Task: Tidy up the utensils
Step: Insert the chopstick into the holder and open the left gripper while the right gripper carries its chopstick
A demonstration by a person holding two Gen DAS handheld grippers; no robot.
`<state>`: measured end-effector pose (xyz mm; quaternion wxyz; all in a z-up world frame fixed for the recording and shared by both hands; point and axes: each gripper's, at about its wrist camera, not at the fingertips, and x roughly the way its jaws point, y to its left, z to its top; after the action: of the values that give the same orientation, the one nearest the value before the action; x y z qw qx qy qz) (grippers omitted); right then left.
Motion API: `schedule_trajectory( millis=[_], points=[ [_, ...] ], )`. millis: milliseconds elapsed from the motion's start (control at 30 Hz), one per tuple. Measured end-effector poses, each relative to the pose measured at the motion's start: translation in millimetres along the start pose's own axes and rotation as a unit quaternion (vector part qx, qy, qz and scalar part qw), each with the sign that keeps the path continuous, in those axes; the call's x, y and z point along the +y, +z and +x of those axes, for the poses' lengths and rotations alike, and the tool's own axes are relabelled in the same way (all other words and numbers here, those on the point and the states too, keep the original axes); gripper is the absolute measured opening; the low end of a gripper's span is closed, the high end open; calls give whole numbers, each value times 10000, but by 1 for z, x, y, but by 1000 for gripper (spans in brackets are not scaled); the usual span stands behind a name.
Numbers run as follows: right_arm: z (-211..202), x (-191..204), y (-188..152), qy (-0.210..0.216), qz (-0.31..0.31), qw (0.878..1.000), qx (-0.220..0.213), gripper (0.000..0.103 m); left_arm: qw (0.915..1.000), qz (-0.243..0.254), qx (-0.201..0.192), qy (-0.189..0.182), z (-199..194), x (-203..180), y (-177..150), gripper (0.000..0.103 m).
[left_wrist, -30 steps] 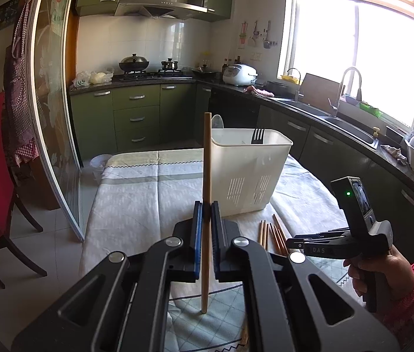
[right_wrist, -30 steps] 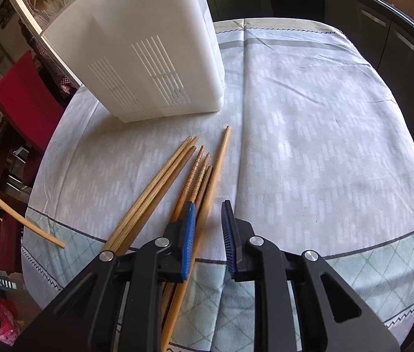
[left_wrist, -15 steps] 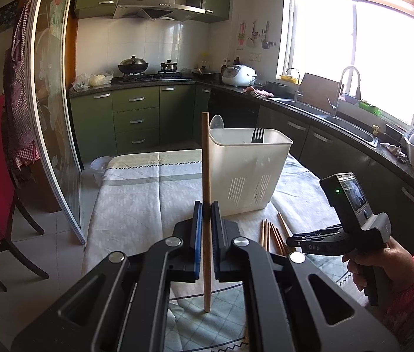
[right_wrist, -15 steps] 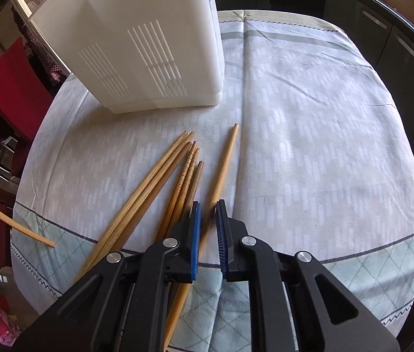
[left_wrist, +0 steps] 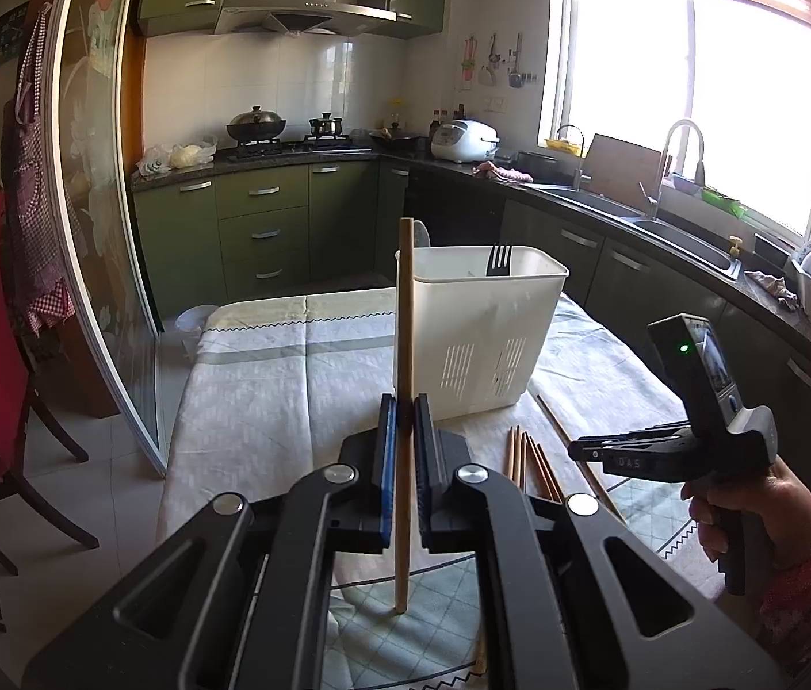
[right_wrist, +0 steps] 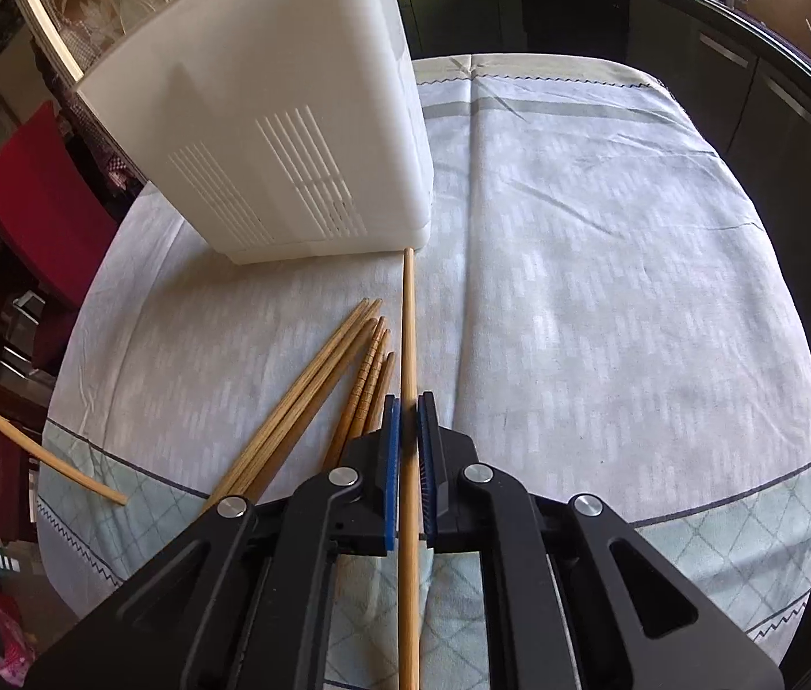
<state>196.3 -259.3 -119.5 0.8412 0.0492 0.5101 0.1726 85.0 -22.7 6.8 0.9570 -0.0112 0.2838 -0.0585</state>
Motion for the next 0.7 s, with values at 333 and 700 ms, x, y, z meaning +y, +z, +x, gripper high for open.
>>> schedule_trajectory(
  millis=[333, 700],
  points=[
    [-95, -10, -8, 553, 190, 9909, -1211, 7, 9999, -1, 85, -61, 0, -5, 5, 6],
    [-146, -18, -29, 825, 261, 9808, -1750, 7, 9999, -10, 45, -136, -6, -9, 23, 6]
  ],
)
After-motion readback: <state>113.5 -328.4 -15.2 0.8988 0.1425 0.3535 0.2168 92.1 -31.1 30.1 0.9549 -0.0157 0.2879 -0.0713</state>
